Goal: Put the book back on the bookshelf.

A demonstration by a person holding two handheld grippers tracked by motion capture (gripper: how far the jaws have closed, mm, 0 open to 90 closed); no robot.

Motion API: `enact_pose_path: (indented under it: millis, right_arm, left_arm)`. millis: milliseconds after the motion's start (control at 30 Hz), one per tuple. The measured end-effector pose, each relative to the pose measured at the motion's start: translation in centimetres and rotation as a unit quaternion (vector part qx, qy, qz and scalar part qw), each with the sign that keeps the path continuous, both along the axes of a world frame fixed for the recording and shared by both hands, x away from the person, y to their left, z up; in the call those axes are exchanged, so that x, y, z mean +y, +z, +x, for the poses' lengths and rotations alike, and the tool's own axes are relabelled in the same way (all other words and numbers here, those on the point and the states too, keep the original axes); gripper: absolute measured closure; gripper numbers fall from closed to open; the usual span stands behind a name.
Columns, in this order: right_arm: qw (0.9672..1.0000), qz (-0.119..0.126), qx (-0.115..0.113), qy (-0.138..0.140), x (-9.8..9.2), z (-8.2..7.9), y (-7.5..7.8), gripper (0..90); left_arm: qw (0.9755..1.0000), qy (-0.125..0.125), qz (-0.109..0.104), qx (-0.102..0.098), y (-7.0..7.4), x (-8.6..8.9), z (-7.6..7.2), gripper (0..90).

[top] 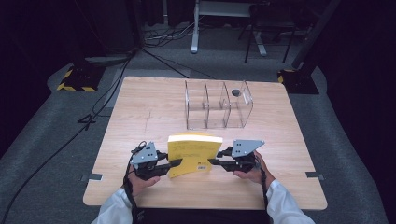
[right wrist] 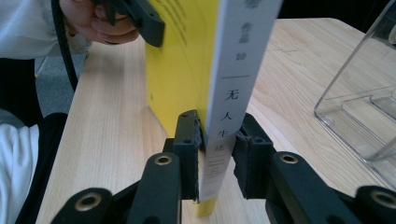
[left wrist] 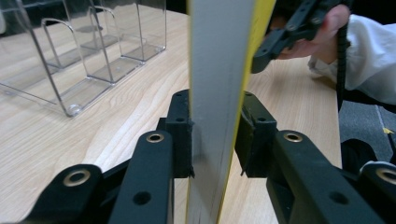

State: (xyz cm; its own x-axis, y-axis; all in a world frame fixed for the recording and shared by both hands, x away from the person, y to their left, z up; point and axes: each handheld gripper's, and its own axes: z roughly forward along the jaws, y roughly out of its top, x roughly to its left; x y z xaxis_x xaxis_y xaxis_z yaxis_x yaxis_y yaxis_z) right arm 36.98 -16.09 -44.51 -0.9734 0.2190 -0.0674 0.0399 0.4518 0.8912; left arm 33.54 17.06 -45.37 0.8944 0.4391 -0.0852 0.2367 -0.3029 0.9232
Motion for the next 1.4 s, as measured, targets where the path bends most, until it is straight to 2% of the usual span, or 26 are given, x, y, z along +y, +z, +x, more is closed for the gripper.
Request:
enact_pose_path:
  millis: [267,367,400,467,533,567,633,733,900,967,1067,1133,1200,1267,1400]
  right_arm:
    - [0.9997,-0.007,-0.018,-0.016,-2.4,-1.7,0.2,75.3]
    - [0.9997,0.001,-0.016,-0.016,-3.5,-2.0,0.0,75.1]
    - [0.9998,0.002,-0.015,-0.016,-3.8,-2.0,0.0,74.2]
    - [0.9997,0.02,-0.003,-0.013,-4.3,-1.8,-0.1,70.8]
    - [0.9994,0.029,0.0,-0.016,-4.3,-1.4,-0.3,69.0]
    - [0.9993,0.033,0.004,-0.018,-4.1,-1.3,-0.4,68.7]
    - [0.9991,0.039,0.01,-0.015,-3.7,-1.0,-0.6,68.6]
    - [0.9991,0.039,0.01,-0.01,-3.4,-0.9,-0.7,70.2]
    - [0.9995,0.033,-0.001,-0.002,-3.4,-1.5,-0.6,75.4]
    - [0.9996,0.027,-0.009,-0.007,-3.3,-2.1,-0.5,75.5]
    - [0.9996,0.021,-0.016,-0.01,-3.4,-2.7,-0.4,75.7]
    - [0.9995,0.003,-0.028,-0.014,-3.4,-3.3,-0.1,75.7]
    - [0.9995,0.0,-0.028,-0.015,-3.6,-3.6,0.0,75.7]
    - [0.9994,0.007,-0.022,-0.024,-4.0,-3.8,-0.1,75.8]
    - [0.999,0.004,-0.023,-0.039,-4.6,-4.3,-0.1,75.8]
  left_arm:
    - [0.9993,-0.03,0.018,-0.012,0.2,-2.5,0.7,67.6]
    - [0.9984,-0.049,0.021,-0.016,0.3,-3.4,1.0,68.4]
    - [0.998,-0.059,0.018,-0.012,0.2,-3.6,1.0,69.3]
    - [0.997,-0.072,0.022,-0.016,0.2,-3.9,1.0,71.7]
    - [0.9967,-0.071,0.032,-0.021,0.2,-3.9,0.9,72.7]
    - [0.9971,-0.069,0.029,-0.015,0.1,-3.9,0.8,72.9]
    - [0.9967,-0.072,0.032,-0.018,0.0,-3.8,0.8,72.9]
    - [0.9969,-0.064,0.039,-0.024,0.0,-3.8,0.7,71.0]
    - [0.9976,-0.042,0.049,-0.023,-0.1,-3.6,0.7,63.5]
    - [0.9973,-0.047,0.054,-0.017,-0.2,-3.3,0.6,64.0]
    - [0.9955,-0.059,0.071,-0.02,-0.2,-3.3,0.6,65.3]
    - [0.9949,-0.063,0.075,-0.024,-0.1,-3.5,0.5,65.4]
    - [0.9944,-0.063,0.08,-0.027,-0.1,-3.9,0.4,65.3]
    - [0.9944,-0.069,0.077,-0.025,-0.1,-4.1,0.6,65.4]
    - [0.9955,-0.068,0.065,-0.014,-0.3,-5.0,1.4,62.7]
